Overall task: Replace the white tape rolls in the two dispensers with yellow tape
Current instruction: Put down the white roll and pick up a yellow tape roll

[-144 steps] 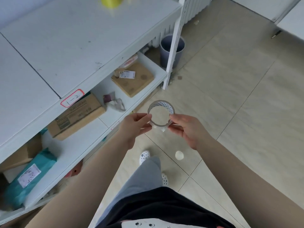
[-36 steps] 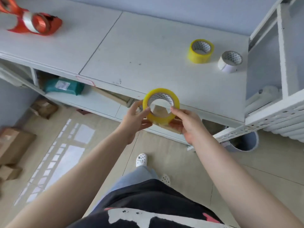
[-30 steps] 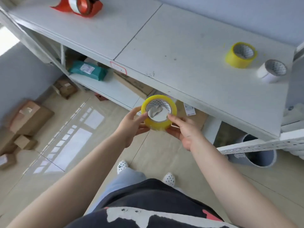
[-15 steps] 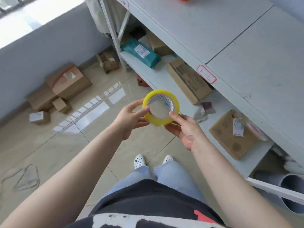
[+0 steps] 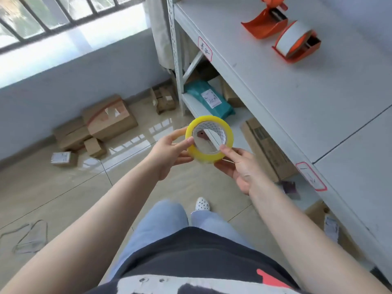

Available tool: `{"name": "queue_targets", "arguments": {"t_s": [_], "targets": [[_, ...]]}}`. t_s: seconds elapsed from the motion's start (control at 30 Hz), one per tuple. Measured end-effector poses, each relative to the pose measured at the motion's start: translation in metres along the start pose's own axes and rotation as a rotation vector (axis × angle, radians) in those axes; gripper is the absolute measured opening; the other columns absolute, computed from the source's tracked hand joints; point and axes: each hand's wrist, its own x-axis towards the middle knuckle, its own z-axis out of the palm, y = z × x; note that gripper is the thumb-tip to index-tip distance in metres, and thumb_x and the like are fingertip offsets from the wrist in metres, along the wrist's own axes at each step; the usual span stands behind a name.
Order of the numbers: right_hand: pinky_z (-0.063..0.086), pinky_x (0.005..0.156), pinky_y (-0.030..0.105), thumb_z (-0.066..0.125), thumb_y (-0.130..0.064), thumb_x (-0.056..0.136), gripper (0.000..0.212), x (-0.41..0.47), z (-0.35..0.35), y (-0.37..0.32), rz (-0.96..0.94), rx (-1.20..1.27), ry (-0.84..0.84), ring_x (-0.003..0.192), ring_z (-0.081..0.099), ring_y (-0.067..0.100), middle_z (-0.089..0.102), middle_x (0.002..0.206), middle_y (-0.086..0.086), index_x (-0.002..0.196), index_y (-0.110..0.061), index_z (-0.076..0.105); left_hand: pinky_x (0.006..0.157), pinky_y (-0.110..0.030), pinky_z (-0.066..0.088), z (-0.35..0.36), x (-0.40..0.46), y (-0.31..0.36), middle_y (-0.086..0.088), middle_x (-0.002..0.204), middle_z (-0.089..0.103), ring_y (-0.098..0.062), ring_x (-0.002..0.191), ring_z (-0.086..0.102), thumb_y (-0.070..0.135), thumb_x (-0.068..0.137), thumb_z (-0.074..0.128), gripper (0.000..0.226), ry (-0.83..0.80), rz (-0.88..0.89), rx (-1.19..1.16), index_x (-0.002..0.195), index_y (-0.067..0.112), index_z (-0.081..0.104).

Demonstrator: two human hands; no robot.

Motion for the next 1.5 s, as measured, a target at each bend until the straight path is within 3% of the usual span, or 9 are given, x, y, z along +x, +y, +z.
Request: {"name": "queue_targets", "arguments": {"t_s": [0.27, 0.6, 0.8, 0.9, 1.0, 1.1, 1.23, 1.4, 1.5], "targets": [[0.058, 0.083, 0.038, 0.073, -0.017, 0.082, 0.025, 0.061, 0.064, -0.049, 0.017, 0.004, 0.02, 0.081, 0.067, 0.023, 0.069, 0.094, 0.013, 0.1, -0.003, 0.061, 0.084, -0.04, 0.058, -0.045, 0.067, 0.063, -0.015, 0.102, 0.071, -0.03, 0.086, 0.067, 0.022, 0.091, 0.062, 0.041, -0.021, -0.005, 0.005, 0.131, 0.024, 0.056], [0.06, 0.078, 0.031, 0.068, -0.016, 0.086, 0.013, 0.124, 0.169, -0.102, -0.074, 0.168, 0.14, 0.084, 0.067, 0.022, 0.069, 0.097, 0.012, 0.094, -0.007, 0.064, 0.087, -0.043, 0.057, -0.118, 0.173, 0.176, -0.022, 0.112, 0.07, -0.034, 0.092, 0.068, 0.025, 0.088, 0.066, 0.043, -0.223, -0.027, 0.177, 0.13, 0.025, 0.057], [0.056, 0.089, 0.038, 0.066, -0.018, 0.087, 0.014, 0.139, 0.193, -0.136, -0.204, 0.227, 0.203, 0.084, 0.068, 0.021, 0.071, 0.1, 0.01, 0.098, -0.009, 0.066, 0.081, -0.039, 0.059, -0.117, 0.219, 0.233, -0.014, 0.102, 0.073, -0.029, 0.084, 0.069, 0.024, 0.088, 0.066, 0.04, -0.351, -0.016, 0.235, 0.128, 0.025, 0.06], [0.056, 0.087, 0.034, 0.071, -0.026, 0.083, 0.026, 0.146, 0.189, -0.153, -0.329, 0.049, 0.37, 0.088, 0.069, 0.014, 0.069, 0.1, 0.001, 0.104, -0.015, 0.06, 0.076, -0.037, 0.06, -0.096, 0.238, 0.253, -0.007, 0.091, 0.072, -0.023, 0.072, 0.066, 0.028, 0.089, 0.064, 0.033, -0.369, -0.014, 0.277, 0.122, 0.027, 0.065], [0.046, 0.095, 0.028, 0.076, -0.036, 0.076, 0.057, 0.159, 0.173, -0.166, -0.615, -0.436, 0.617, 0.111, 0.057, 0.014, 0.057, 0.12, -0.001, 0.124, -0.021, 0.049, 0.066, -0.033, 0.06, -0.069, 0.253, 0.271, -0.004, 0.083, 0.068, -0.019, 0.062, 0.064, 0.03, 0.089, 0.063, 0.028, -0.356, -0.019, 0.323, 0.117, 0.024, 0.068], [0.041, 0.097, 0.023, 0.066, -0.041, 0.079, 0.04, 0.161, 0.161, -0.191, -0.869, -0.705, 0.608, 0.11, 0.056, 0.011, 0.061, 0.112, -0.004, 0.11, -0.016, 0.063, 0.053, -0.026, 0.056, -0.044, 0.263, 0.289, -0.006, 0.074, 0.064, -0.013, 0.05, 0.064, 0.032, 0.09, 0.061, 0.028, -0.361, -0.039, 0.355, 0.114, 0.019, 0.068], [0.038, 0.1, 0.019, 0.063, -0.042, 0.08, 0.033, 0.169, 0.158, -0.224, -1.022, -0.856, 0.522, 0.104, 0.056, 0.003, 0.068, 0.101, -0.009, 0.094, -0.014, 0.072, 0.055, -0.027, 0.058, -0.016, 0.285, 0.318, -0.005, 0.066, 0.061, -0.016, 0.047, 0.062, 0.038, 0.092, 0.057, 0.03, -0.334, -0.034, 0.404, 0.108, 0.015, 0.068], [0.046, 0.076, 0.015, 0.071, -0.028, 0.078, 0.012, 0.177, 0.147, -0.241, -0.791, -0.624, 0.437, 0.08, 0.059, -0.005, 0.066, 0.084, -0.018, 0.089, -0.027, 0.066, 0.054, -0.022, 0.053, 0.011, 0.3, 0.33, -0.003, 0.079, 0.065, -0.015, 0.063, 0.063, 0.046, 0.093, 0.051, 0.032, -0.392, 0.013, 0.455, 0.098, 0.019, 0.068], [0.047, 0.069, 0.02, 0.069, -0.021, 0.082, 0.012, 0.177, 0.145, -0.247, -0.735, -0.257, 0.404, 0.073, 0.061, 0.005, 0.07, 0.081, -0.003, 0.089, -0.012, 0.068, 0.064, -0.023, 0.057, 0.023, 0.305, 0.331, -0.003, 0.092, 0.066, -0.016, 0.071, 0.066, 0.034, 0.095, 0.052, 0.03, -0.532, 0.006, 0.345, 0.12, 0.018, 0.059]]}}
